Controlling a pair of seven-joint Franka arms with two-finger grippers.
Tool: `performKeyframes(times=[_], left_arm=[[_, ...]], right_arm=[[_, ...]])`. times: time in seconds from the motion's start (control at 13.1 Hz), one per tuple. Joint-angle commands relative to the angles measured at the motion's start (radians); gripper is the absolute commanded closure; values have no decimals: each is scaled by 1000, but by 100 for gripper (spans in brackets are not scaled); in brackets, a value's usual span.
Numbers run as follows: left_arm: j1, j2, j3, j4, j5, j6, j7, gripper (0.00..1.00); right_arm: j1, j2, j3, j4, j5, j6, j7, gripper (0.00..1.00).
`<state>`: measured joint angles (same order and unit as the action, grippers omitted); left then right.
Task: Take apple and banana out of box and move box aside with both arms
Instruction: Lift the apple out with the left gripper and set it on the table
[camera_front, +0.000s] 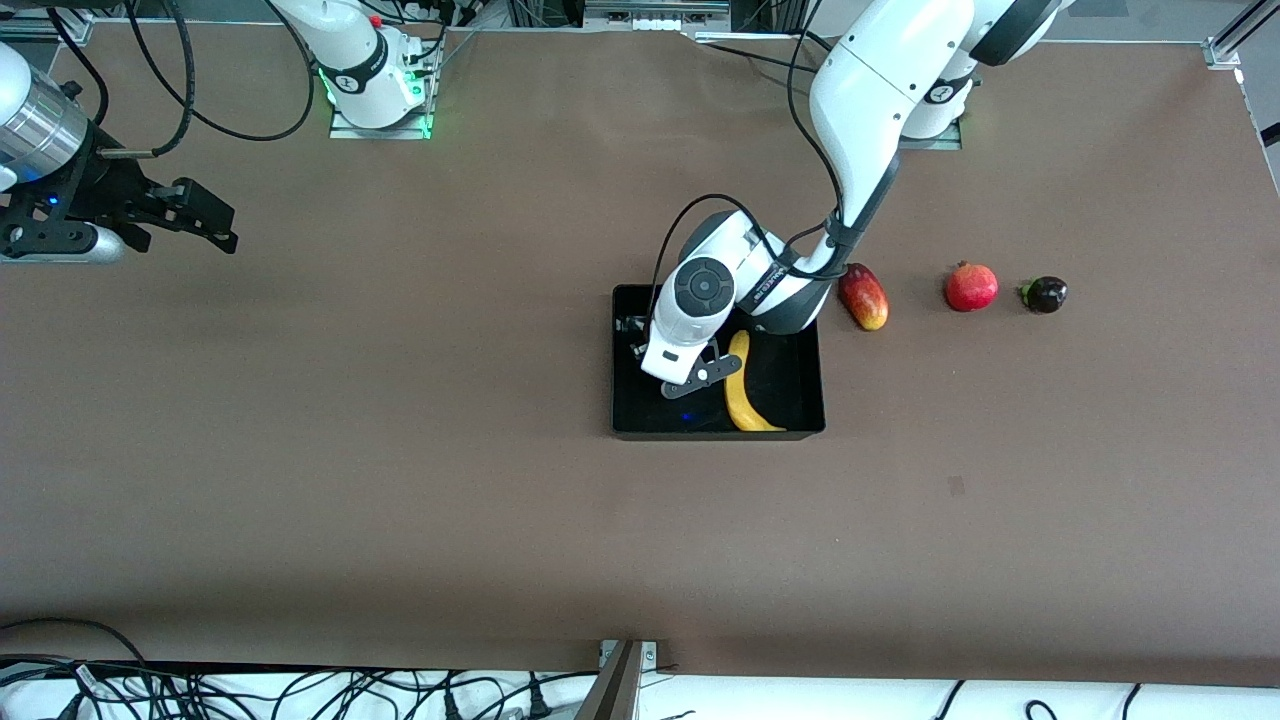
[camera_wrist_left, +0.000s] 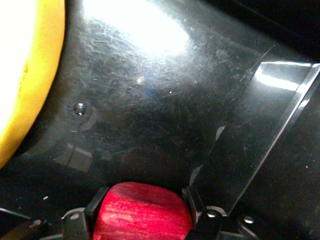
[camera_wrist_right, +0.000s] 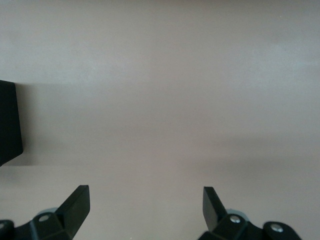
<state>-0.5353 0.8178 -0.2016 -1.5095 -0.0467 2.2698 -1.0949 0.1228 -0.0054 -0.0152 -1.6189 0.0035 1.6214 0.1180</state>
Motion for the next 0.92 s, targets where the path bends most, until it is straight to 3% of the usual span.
performKeyframes(times=[0.0,0.31,0.53,0.84], left_arm=[[18,-60,1,17,-1,-117,0,100],[109,-178,-1,28,-18,-323,116,100],[208,-210,-2,64,-21,-462,252,100],[418,-201,14,52,8,-486,619,100]], right_arm=[[0,4,1,14,16,-11,-12,0],[-2,4,1,14,16,-14,-12,0],[0,4,1,14,16,-12,-12,0],[0,4,3,14,16,-14,-12,0]])
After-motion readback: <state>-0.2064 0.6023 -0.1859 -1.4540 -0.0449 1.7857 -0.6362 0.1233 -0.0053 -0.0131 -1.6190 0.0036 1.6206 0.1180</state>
